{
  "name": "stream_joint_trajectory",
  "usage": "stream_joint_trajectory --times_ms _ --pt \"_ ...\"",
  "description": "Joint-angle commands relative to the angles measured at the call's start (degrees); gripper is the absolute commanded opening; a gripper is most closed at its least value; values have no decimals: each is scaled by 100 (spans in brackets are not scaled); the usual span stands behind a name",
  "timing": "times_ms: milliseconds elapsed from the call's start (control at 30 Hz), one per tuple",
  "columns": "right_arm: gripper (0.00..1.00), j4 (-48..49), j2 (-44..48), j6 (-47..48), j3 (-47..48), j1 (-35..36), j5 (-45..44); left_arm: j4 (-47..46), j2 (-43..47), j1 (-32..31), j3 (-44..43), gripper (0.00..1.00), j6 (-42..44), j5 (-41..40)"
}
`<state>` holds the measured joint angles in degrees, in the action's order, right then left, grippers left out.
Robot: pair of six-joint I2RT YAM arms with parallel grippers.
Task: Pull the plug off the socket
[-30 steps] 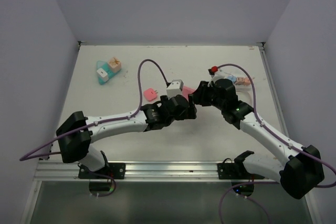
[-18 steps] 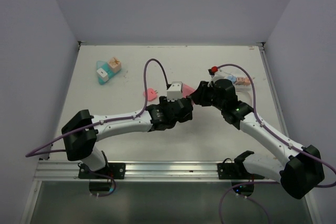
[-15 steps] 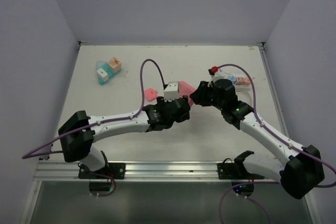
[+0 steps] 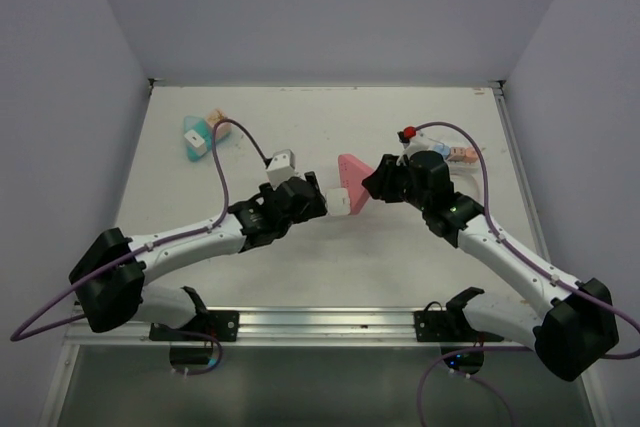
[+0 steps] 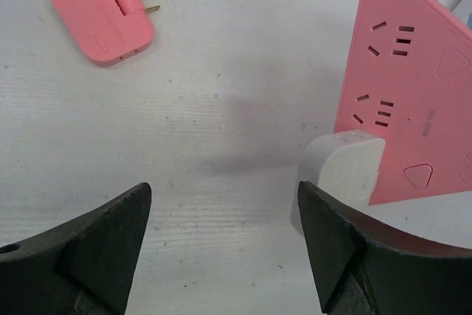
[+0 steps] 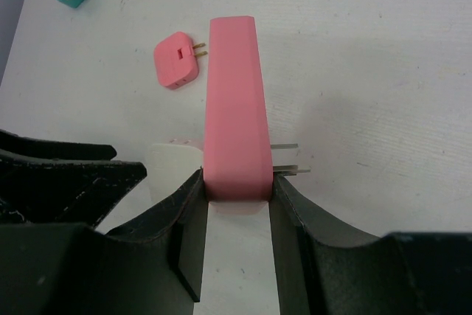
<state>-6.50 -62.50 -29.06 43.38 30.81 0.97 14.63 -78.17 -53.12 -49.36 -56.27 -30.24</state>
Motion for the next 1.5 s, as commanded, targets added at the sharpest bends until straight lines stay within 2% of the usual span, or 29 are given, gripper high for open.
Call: stream_joint_trajectory --times_ms 0,67,133,167,267,400,667,800,900,967,1000,1100,1133,1200,1467 --pt "0 316 229 -3 136 13 -1 -1232 486 74 522 86 238 666" --pt "0 369 247 -3 110 13 43 -2222 801 153 1057 93 362 1279" --pt "0 395 247 -3 101 13 113 -2910 1005 267 1445 94 406 1747" --pt "0 413 247 5 92 13 175 -3540 1145 415 1621 94 441 1993" --pt "0 466 264 23 75 13 254 -4238 1269 697 2053 95 503 2741" --pt "0 510 265 49 75 13 386 -4522 1147 865 2072 95 652 3348" --pt "0 764 229 111 92 13 781 -4636 198 883 1641 82 697 3806" --pt "0 773 247 172 92 4 852 -4627 4 883 1518 74 705 3824" --pt "0 791 230 208 66 4 817 -4627 30 883 1517 62 705 3789" --pt "0 808 212 234 22 13 773 -4540 109 883 1544 51 714 3719" --pt "0 826 212 225 -4 13 764 -4513 135 883 1561 41 714 3649" --pt "0 844 212 269 -57 4 642 -4496 223 883 1675 21 679 3569" --pt "0 835 221 287 -92 13 580 -4496 267 883 1710 9 661 3560" --pt "0 809 238 304 -136 13 379 -4513 320 883 1824 0 600 3516" --pt "0 668 309 374 -330 -39 -659 -4514 926 883 2325 0 284 3402"
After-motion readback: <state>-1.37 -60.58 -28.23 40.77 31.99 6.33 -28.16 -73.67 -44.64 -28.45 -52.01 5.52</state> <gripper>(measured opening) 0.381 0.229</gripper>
